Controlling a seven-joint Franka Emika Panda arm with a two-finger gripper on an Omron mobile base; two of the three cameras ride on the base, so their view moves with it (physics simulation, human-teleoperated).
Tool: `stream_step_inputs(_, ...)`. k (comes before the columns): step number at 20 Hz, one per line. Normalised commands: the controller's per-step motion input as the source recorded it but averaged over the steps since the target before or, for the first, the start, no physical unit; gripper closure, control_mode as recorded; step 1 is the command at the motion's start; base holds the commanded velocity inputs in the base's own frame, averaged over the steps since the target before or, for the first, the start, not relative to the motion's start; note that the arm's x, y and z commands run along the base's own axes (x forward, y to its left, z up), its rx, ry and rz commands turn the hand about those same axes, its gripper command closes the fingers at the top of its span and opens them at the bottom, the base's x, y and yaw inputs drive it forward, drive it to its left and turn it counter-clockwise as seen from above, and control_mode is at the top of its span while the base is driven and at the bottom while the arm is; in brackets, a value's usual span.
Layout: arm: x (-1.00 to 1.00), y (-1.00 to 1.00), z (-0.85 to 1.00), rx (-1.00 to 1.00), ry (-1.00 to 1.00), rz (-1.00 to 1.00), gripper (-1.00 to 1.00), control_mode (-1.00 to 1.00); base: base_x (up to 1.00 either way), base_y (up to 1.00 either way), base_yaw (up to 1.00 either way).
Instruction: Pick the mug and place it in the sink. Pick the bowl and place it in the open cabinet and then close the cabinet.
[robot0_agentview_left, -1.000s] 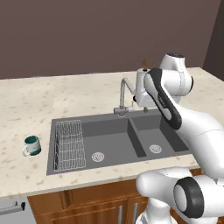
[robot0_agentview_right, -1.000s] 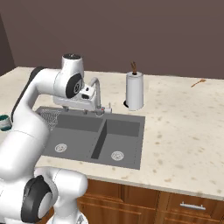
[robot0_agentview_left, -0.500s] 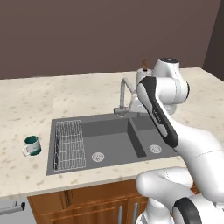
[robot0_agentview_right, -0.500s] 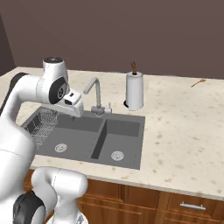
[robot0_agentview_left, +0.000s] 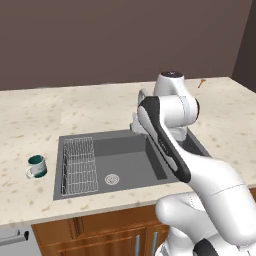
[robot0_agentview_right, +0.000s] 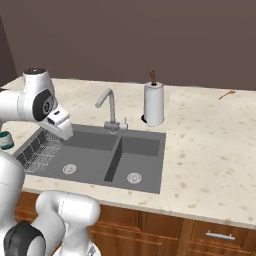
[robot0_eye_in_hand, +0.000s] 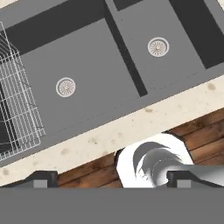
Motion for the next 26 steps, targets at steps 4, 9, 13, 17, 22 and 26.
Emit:
stream_step_inputs(4, -0.01, 0.72, 0.00, 0.00, 0.02, -0.15, -1.00, -1.00, 0.00, 0.00, 0.00)
stream_step_inputs(9, 0.00, 0.76, -0.04, 0.00, 0.00, -0.10, -1.00, -1.00, 0.00, 0.00, 0.00)
stream_step_inputs(13, 0.00, 0.69, -0.14, 0.00, 0.00, -0.01, -1.00, -1.00, 0.00, 0.00, 0.00)
stream_step_inputs(17, 0.00, 0.52, -0.19, 0.02, 0.00, -0.02, -1.00, -1.00, 0.00, 0.00, 0.00)
stream_step_inputs(22, 0.00, 0.52, -0.17, -0.03, 0.03, -0.02, -1.00, -1.00, 0.00, 0.00, 0.00)
stream_step_inputs(26, 0.04, 0.62, -0.11, -0.07, 0.08, -0.02, -1.00, -1.00, 0.00, 0.00, 0.00)
